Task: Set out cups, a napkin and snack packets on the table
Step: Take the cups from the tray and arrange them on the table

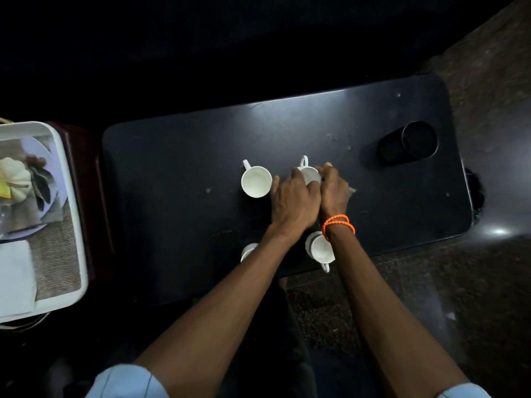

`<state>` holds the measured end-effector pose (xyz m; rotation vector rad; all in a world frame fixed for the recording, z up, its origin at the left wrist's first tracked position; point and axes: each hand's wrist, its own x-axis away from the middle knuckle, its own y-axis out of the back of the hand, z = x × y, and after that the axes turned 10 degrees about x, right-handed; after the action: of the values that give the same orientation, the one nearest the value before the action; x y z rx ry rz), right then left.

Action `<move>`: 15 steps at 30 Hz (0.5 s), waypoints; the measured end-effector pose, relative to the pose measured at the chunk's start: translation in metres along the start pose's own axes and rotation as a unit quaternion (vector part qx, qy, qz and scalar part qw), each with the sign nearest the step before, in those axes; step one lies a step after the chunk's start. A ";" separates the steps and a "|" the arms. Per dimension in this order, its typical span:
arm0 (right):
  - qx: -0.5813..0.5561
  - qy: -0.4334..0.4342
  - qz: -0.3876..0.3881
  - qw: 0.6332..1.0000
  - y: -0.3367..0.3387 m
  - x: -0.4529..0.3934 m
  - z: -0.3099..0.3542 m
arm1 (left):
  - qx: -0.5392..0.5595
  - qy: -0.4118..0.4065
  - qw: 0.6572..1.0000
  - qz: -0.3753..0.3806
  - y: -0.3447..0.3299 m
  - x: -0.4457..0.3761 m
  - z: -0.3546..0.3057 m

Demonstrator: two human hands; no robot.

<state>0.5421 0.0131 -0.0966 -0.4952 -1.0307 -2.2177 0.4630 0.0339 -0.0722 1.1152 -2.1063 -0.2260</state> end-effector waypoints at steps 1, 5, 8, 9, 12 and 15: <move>0.020 0.005 0.002 1.000 0.001 -0.001 -0.001 | 0.014 0.008 1.000 -0.003 -0.004 0.003 0.001; 0.073 0.019 0.015 0.997 0.004 -0.004 -0.005 | 0.065 0.034 0.997 0.000 -0.012 0.005 0.004; 0.108 0.018 0.021 0.994 0.007 -0.007 -0.006 | 0.081 0.046 0.996 0.000 -0.013 0.005 0.004; 0.117 0.019 0.026 0.993 0.008 -0.007 -0.006 | 0.089 0.049 0.995 0.000 -0.013 0.006 0.004; 0.113 0.052 -0.005 0.992 0.010 -0.005 -0.006 | 0.123 0.040 0.992 -0.008 -0.006 0.012 0.007; 0.097 0.163 -0.102 0.977 0.011 0.003 -0.003 | 0.222 0.026 0.971 -0.083 0.007 0.027 0.016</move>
<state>0.5476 0.0044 -0.0908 0.0640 -1.1431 -2.2445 0.4375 0.0143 -0.0664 1.5406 -2.0718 0.2097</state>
